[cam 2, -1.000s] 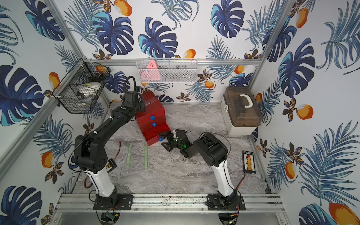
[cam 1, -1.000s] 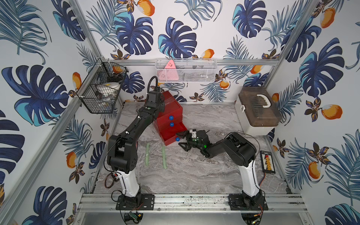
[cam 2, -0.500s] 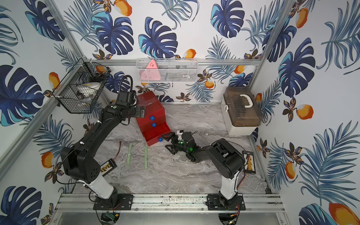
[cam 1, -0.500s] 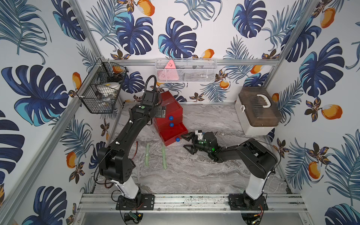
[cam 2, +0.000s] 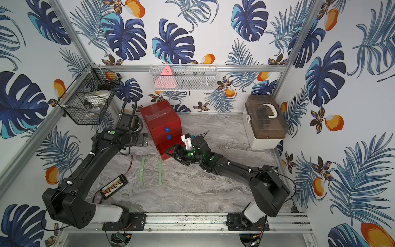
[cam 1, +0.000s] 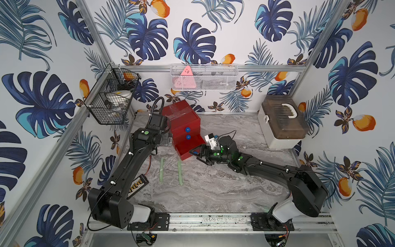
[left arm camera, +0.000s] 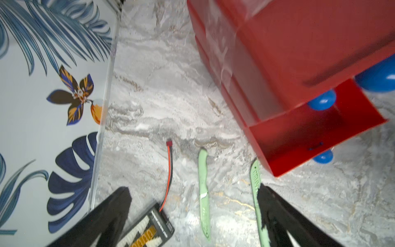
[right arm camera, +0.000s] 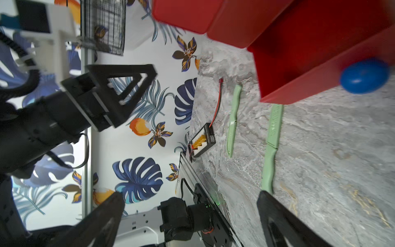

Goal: Place the fruit knives into the drawer by color
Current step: Pick up the fruit knife from the center of the board.

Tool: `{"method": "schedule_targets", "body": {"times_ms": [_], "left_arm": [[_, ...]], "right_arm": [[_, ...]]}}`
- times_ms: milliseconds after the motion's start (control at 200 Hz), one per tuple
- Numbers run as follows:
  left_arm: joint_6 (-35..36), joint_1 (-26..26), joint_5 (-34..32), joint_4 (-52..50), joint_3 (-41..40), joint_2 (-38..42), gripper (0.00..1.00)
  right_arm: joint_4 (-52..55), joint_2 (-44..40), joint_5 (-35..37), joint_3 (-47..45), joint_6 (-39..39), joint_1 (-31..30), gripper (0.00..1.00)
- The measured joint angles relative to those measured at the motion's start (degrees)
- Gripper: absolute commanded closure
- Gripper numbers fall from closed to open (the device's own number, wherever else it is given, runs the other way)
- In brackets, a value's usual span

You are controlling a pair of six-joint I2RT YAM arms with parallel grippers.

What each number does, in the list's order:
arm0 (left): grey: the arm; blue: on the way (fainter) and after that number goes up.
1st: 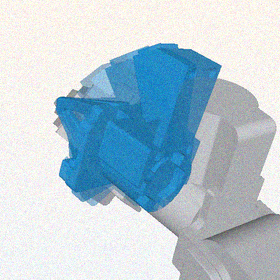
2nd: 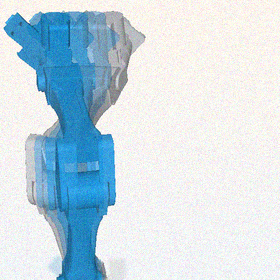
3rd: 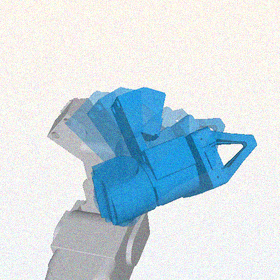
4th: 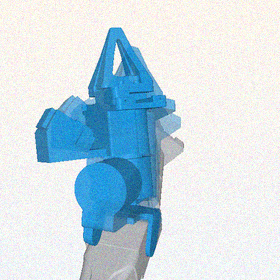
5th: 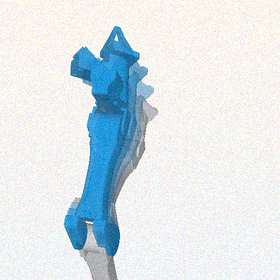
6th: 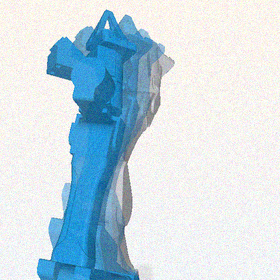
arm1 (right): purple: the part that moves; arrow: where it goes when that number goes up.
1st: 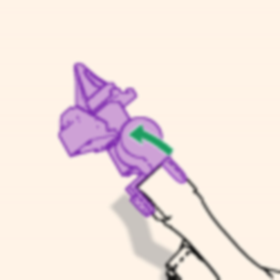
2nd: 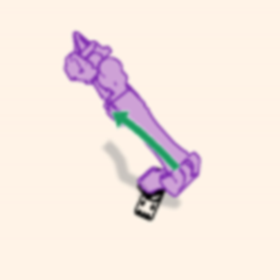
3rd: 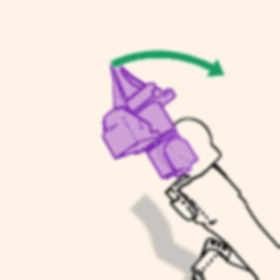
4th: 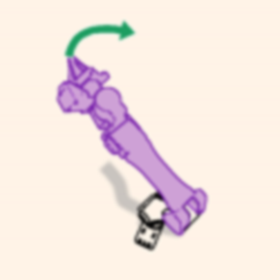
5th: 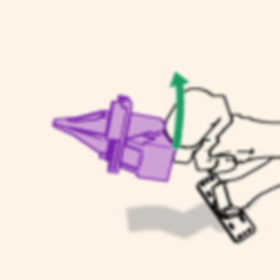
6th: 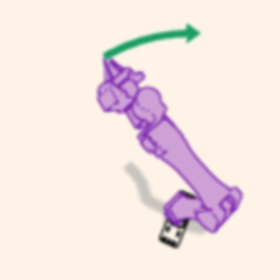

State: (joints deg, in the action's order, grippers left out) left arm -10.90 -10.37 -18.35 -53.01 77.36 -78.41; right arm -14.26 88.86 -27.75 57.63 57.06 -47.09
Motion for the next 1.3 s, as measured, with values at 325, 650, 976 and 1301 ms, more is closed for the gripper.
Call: {"method": "schedule_targets", "body": {"times_ms": [325,650,976,1301], "left_arm": [[-4.6,2.2,7.3,-5.3,-11.9,1.4,0.21],[-5.5,7.2,18.3,-1.2,-13.8,-8.2,0.35],[-6.0,9.2,21.7,3.8,-14.9,-16.3,0.4],[-6.0,10.9,21.7,6.4,-17.0,-21.1,0.39]], "right_arm": [[20.4,-4.1,2.0,2.4,-11.2,-4.8,0.0],[26.5,-6.2,4.0,4.2,-13.3,-6.1,0.0],[28.0,-6.7,4.7,4.3,-14.6,-6.1,0.0],[28.5,-7.3,4.5,4.0,-14.9,-6.1,0.0]]}}
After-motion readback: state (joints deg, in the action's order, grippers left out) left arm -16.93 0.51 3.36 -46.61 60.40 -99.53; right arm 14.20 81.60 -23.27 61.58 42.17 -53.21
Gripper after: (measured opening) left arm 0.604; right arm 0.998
